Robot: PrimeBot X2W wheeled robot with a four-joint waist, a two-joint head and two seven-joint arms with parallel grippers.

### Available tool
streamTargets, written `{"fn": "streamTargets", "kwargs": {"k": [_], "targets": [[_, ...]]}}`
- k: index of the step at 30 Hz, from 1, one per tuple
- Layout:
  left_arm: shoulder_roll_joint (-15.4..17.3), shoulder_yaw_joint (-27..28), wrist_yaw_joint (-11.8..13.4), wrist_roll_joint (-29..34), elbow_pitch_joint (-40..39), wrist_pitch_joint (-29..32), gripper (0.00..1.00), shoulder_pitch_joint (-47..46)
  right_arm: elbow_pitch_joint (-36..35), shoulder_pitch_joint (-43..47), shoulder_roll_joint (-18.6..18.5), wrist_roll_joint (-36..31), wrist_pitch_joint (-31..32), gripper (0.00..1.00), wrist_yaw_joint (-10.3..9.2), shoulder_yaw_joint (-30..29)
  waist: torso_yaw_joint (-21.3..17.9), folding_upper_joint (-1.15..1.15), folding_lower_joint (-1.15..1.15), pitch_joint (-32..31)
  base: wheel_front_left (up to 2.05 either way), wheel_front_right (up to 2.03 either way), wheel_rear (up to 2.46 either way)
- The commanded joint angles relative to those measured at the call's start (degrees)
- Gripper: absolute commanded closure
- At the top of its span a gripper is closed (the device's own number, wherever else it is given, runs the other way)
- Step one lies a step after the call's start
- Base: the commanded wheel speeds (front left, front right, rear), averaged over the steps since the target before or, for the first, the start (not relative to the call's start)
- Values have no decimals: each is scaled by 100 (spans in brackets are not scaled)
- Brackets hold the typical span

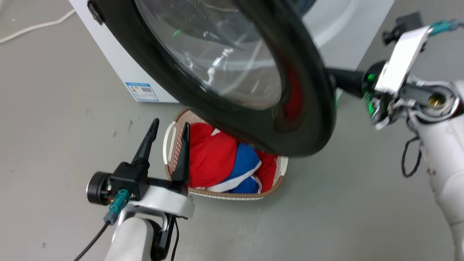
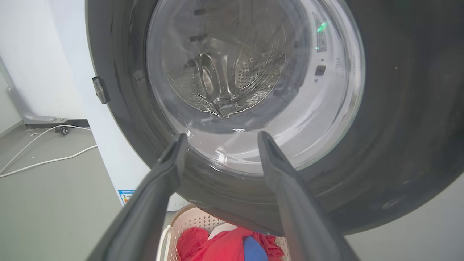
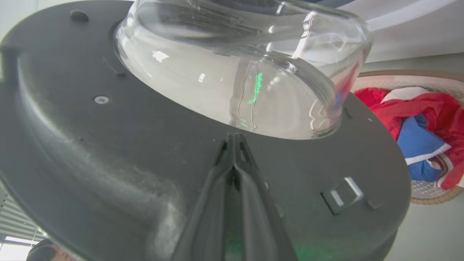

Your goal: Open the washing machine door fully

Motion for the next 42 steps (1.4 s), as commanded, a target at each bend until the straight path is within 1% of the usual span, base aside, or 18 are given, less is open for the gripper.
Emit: {"fn": "streamTargets", "kwargs": {"k": [1,9,15,20,23,28,32,40,42], "targets": [[-4,4,2,-25,46,-15,0,109,-151,238,74,23,50,100,14,67,69,0,0,-220,0,0,0],[-4,-57,-31,-55,228,-15,0,405,-892,1136,288,124,122,100,15,302,237,0,0,-656,0,0,0],[-5,-101,-43,-94,312,-15,0,519,-1305,1646,462,147,4,100,15,476,348,0,0,-850,0,0,0],[-5,-144,-38,-138,361,-15,0,579,-1506,2007,543,109,-216,100,14,538,406,0,0,-973,0,0,0],[-4,-157,-30,-157,375,-15,0,610,-1594,2184,573,138,-474,100,14,434,405,0,0,-1017,0,0,0],[-5,-130,-28,-276,409,-15,0,660,-1696,2535,564,77,-1230,100,15,83,349,0,0,-1125,0,0,0],[2,-116,-25,-260,445,-15,0,700,-1895,2879,526,183,-1741,100,15,-266,267,0,0,-1235,0,0,0],[68,-91,-39,-244,511,-15,0,796,-2584,3873,290,168,-2697,100,15,-905,61,0,0,-1382,0,0,0],[86,-75,-36,-246,520,-15,0,822,-2780,4169,188,56,-2947,100,15,-1046,17,0,0,-1415,0,0,0]]}}
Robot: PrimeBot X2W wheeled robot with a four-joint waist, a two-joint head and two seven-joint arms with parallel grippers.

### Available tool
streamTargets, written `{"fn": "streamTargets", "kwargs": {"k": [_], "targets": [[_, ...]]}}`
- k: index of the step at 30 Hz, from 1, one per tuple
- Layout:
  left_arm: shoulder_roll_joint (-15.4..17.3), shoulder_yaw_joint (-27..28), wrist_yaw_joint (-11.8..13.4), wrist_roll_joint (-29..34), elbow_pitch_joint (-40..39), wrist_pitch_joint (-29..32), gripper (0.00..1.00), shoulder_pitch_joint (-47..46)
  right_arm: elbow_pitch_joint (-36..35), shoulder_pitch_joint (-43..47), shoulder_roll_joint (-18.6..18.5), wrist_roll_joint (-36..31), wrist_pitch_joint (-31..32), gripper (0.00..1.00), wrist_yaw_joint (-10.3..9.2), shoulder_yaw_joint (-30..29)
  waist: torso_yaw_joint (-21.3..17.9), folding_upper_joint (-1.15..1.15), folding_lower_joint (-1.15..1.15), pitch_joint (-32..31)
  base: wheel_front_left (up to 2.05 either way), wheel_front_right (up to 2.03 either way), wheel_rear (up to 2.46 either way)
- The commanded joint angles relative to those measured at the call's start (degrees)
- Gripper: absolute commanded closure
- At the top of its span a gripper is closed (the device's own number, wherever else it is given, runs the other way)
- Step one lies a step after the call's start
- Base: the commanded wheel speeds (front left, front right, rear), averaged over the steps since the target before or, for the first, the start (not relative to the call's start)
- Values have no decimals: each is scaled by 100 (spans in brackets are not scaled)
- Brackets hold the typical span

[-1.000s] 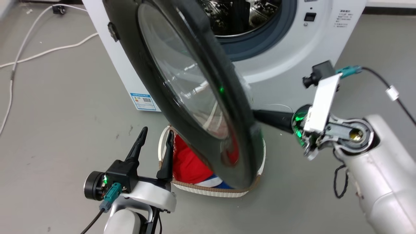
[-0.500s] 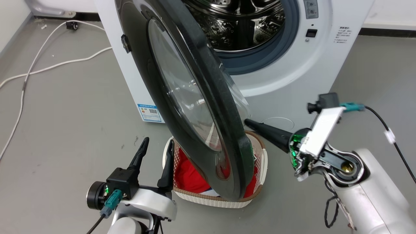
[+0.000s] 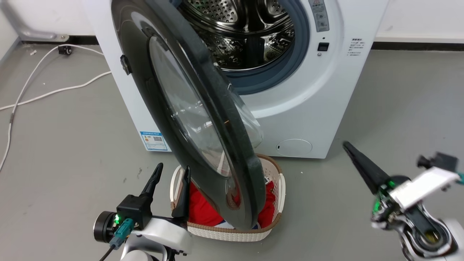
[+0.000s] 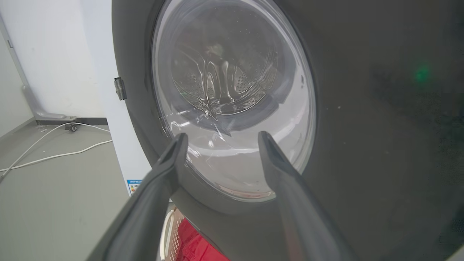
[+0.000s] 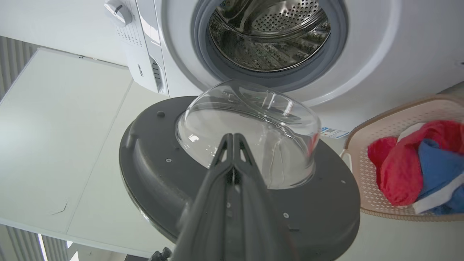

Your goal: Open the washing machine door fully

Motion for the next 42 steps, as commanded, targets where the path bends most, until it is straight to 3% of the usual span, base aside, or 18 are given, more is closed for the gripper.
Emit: {"fn": "streamTargets", "kwargs": {"k": [1,3,4,5,6,7,12,16,17,21,28,34,42], "targets": [[42,20,11,0,21,-15,0,72,-180,324,-84,-116,-239,100,15,-115,-64,0,0,-48,0,0,0],[60,28,14,-3,35,-15,0,96,-343,620,-160,-374,-543,100,15,-194,-104,0,0,-75,0,0,0],[68,33,16,-3,44,-15,0,109,-406,777,-164,-433,-642,89,15,-217,-126,0,0,-87,0,0,0],[77,40,21,-4,50,-15,0,118,-479,903,-131,-476,-749,58,15,-251,-152,0,0,-96,0,0,0],[83,41,27,-2,55,-15,0,132,-537,1003,-155,-610,-866,8,15,-288,-173,0,0,-109,0,0,0],[86,50,33,-3,56,-15,0,149,-581,1105,-188,-751,-991,0,15,-312,-196,0,0,-119,0,0,0],[120,93,54,-44,74,-15,0,205,-752,1457,-185,-1678,-1650,0,15,-390,-285,0,0,-177,0,0,0],[171,139,81,-72,94,-15,0,236,-747,1632,-129,-3488,-2420,0,15,-731,-341,0,0,-229,0,0,0],[171,139,81,-72,94,-15,0,236,-747,1632,-129,-3488,-2420,0,15,-731,-341,0,0,-229,0,0,0],[196,177,126,-89,81,-15,0,235,-882,1706,126,-5302,-2644,0,15,-1264,-371,0,0,-250,0,0,0],[248,219,177,-105,62,-15,0,207,-1811,1937,747,-7551,-2369,0,8,-1657,-390,0,0,-258,0,0,0],[257,200,192,-99,72,-15,0,188,-1999,2128,877,-8211,-2257,0,8,-1426,-364,0,0,-245,0,0,0],[262,195,207,-140,125,-15,0,207,-1807,2254,1007,-8494,-2304,0,8,-1373,-327,0,0,-248,0,0,0]]}}
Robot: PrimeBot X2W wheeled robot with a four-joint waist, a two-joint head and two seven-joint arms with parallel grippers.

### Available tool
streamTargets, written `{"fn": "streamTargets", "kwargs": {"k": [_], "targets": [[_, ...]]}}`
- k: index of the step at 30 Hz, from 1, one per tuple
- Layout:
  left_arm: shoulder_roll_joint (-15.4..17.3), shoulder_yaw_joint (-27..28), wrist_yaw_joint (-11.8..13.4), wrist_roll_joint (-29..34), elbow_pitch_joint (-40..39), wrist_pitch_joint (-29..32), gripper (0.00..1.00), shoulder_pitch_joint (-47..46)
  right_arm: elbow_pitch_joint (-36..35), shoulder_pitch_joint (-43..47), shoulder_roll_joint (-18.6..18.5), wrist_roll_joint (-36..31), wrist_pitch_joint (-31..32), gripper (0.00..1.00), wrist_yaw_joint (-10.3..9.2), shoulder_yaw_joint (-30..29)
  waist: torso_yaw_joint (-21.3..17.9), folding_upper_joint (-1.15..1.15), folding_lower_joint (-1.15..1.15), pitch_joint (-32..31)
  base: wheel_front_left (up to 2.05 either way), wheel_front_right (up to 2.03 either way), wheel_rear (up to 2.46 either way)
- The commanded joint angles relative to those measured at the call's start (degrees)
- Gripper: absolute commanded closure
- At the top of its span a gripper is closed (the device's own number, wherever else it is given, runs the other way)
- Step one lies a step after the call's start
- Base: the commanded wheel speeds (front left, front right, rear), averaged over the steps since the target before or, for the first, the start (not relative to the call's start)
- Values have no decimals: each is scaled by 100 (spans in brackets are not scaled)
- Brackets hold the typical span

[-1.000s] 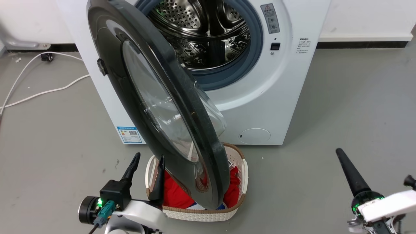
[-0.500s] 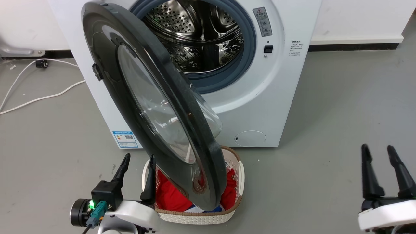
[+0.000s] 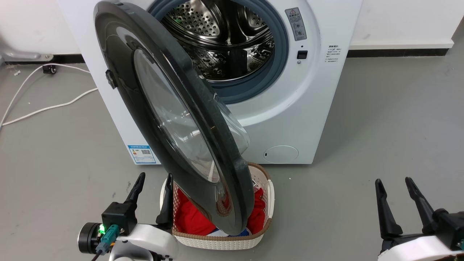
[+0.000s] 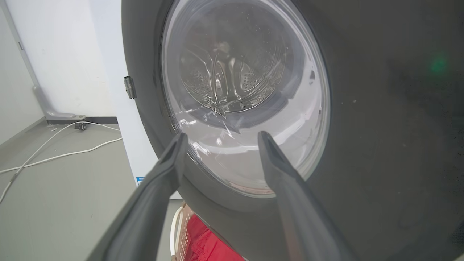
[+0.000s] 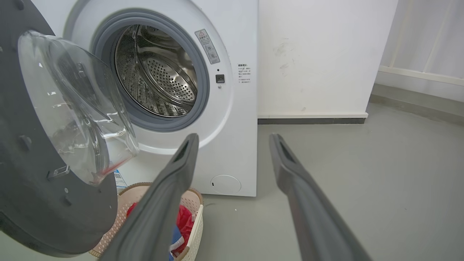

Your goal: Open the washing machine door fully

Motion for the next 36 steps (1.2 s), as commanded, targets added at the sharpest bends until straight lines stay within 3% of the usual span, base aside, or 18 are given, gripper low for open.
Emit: {"fn": "streamTargets", "kwargs": {"k": [1,16,17,18,19,29,36], "targets": [[11,-2,30,-11,4,-15,0,30,30,68,36,-25,-27,0,1,-12,2,0,0,-1,0,0,0],[21,-5,94,-40,-8,-15,0,3,58,-53,90,-95,48,0,1,88,-22,0,0,15,0,0,0],[23,-3,93,-45,-7,-15,30,1,54,-55,92,-94,55,0,1,90,-23,0,0,11,0,0,0],[25,-6,89,-53,-3,-15,72,4,49,-54,94,-99,56,0,1,91,-23,0,0,5,0,0,0],[27,-11,86,-56,-4,-15,100,8,42,-54,95,-106,61,0,1,89,-24,0,0,3,0,0,0],[57,16,164,-117,-168,58,100,-11,69,-135,109,-59,82,0,1,99,-46,0,0,26,0,0,0],[105,75,360,-62,-1084,213,100,-166,57,-192,117,-38,65,0,1,64,37,0,0,38,0,0,0]]}}
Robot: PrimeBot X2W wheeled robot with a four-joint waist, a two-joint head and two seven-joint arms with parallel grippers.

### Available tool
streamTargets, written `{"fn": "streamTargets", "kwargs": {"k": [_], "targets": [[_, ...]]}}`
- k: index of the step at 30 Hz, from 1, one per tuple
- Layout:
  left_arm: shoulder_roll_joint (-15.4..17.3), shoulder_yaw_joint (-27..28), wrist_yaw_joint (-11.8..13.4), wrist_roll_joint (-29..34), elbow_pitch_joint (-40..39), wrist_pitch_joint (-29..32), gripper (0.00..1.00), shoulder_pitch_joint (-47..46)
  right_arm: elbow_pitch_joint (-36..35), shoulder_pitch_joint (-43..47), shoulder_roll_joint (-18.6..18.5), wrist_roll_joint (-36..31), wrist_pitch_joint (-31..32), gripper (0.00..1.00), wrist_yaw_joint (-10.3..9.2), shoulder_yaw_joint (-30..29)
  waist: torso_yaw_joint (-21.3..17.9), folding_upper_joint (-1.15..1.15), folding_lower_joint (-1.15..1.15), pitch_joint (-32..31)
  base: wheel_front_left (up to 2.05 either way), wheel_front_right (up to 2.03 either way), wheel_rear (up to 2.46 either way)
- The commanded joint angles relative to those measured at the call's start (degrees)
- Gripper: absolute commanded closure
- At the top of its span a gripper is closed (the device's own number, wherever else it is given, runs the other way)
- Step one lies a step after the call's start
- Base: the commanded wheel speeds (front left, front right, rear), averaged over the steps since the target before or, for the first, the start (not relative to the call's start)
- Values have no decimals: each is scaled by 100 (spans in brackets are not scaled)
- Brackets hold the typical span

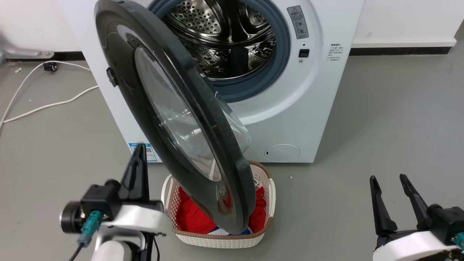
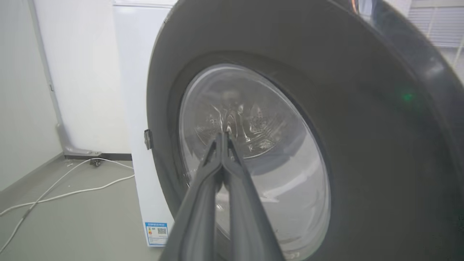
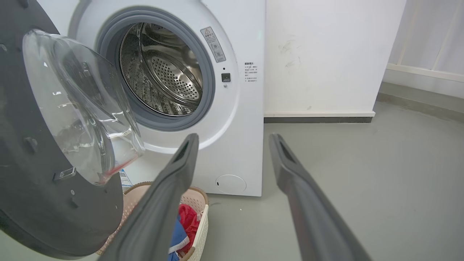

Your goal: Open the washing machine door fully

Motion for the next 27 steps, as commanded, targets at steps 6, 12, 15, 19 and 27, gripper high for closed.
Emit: {"fn": "streamTargets", "kwargs": {"k": [6,12,15,19,27], "targets": [[78,-67,126,191,-1298,115,100,-309,-53,-106,27,37,-46,0,1,-26,111,0,0,8,0,0,0],[-8,-367,155,378,-2364,228,100,-635,-72,-117,30,45,-32,0,1,-33,157,0,0,-4,0,0,0],[-69,-569,109,415,-2738,283,100,-810,-58,-99,30,87,-22,0,1,-39,167,0,0,-31,0,0,0],[-165,-966,7,357,-2976,400,100,-1014,-59,-64,31,118,-12,0,1,-38,168,0,0,-57,0,0,0],[-329,-2178,-230,75,-2761,640,100,-1312,-54,24,30,213,43,0,1,-57,166,0,0,-69,0,0,0]]}}
